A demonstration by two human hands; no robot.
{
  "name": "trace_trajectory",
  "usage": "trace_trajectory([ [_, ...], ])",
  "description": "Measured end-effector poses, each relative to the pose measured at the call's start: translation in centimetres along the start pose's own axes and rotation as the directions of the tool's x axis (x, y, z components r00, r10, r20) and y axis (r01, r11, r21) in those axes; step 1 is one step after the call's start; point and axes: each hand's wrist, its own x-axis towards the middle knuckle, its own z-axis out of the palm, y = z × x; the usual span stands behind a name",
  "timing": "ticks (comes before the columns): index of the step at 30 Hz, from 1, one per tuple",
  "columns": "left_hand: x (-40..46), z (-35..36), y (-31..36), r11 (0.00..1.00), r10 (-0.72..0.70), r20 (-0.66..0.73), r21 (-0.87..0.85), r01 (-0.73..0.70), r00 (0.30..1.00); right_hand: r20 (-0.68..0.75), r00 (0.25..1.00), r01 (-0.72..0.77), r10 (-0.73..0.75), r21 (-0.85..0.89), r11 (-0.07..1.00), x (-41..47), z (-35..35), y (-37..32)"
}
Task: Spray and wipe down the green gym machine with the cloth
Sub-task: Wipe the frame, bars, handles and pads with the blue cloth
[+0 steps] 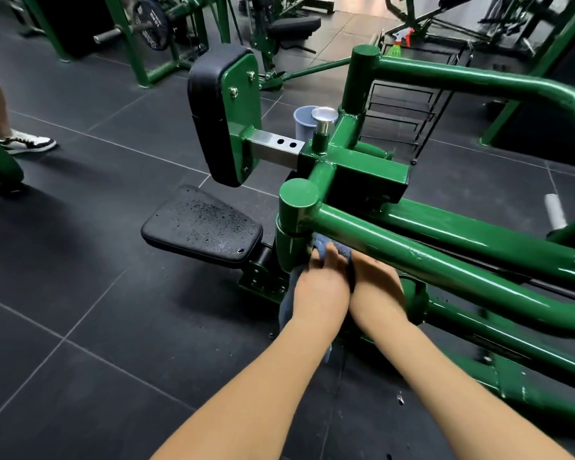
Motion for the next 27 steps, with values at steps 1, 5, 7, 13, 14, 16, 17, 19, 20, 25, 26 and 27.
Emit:
trace_trajectory([
  [1, -0.3, 1.1, -0.9, 0.997, 0.050, -0.047, 0.054, -0.047, 0.998, -0.070, 0.996, 0.045, -0.048, -0.036, 0.998, -0.9, -0.2, 0.0],
  [5, -3.0, 3.6, -3.2, 0.993, 0.111, -0.295, -0.012, -0.120, 0.949, -0.074, 0.995, 0.069, -0.070, -0.024, 0.997, -3.8, 0.3, -0.5],
  [7, -4.1, 4.0, -3.5, 0.983, 0.042, -0.282, -0.162, -0.091, 0.958, -0.042, 0.996, 0.077, -0.079, -0.049, 0.996, -4.4, 1.2, -1.0],
  [13, -6.8, 3.3, -5.3, 0.578, -0.491, -0.129, -0.788, 0.212, 0.861, -0.104, 0.988, -0.076, 0.111, 0.296, 0.952, -6.9, 4.2, -2.1],
  [14, -6.8, 2.9, -5.6, 0.530, -0.547, -0.124, -0.817, 0.228, 0.828, -0.147, 0.979, -0.076, 0.140, 0.378, 0.923, -7.4, 4.4, -2.6],
  [16, -6.7, 1.6, -5.9, 0.492, -0.605, -0.157, -0.845, 0.212, 0.780, -0.262, 0.949, -0.021, 0.175, 0.501, 0.865, -8.3, 4.7, -3.7],
  [17, -6.5, 0.8, -6.1, 0.489, -0.605, -0.185, -0.853, 0.179, 0.774, -0.326, 0.925, 0.014, 0.196, 0.545, 0.839, -8.3, 4.8, -4.6],
  [19, -5.5, -1.0, -6.5, 0.518, -0.549, -0.259, -0.852, 0.081, 0.795, -0.445, 0.867, 0.094, 0.225, 0.589, 0.803, -7.5, 4.8, -6.4],
  [20, -4.7, -1.6, -6.9, 0.553, -0.489, -0.295, -0.833, 0.030, 0.821, -0.483, 0.845, 0.117, 0.227, 0.583, 0.804, -6.7, 4.9, -7.5],
  [25, -0.2, -2.5, -9.5, 0.568, -0.109, -0.180, -0.818, -0.088, 0.978, -0.251, 0.907, -0.146, 0.338, 0.564, 0.813, -2.4, 5.9, -10.0],
  [26, 0.1, -2.3, -10.1, 0.572, -0.075, -0.147, -0.817, -0.078, 0.986, -0.213, 0.907, -0.206, 0.362, 0.525, 0.826, -2.3, 6.4, -9.9],
  [27, 0.4, -2.1, -10.8, 0.575, -0.055, -0.080, -0.817, -0.034, 0.995, -0.197, 0.899, -0.261, 0.392, 0.478, 0.839, -2.2, 7.1, -9.8],
])
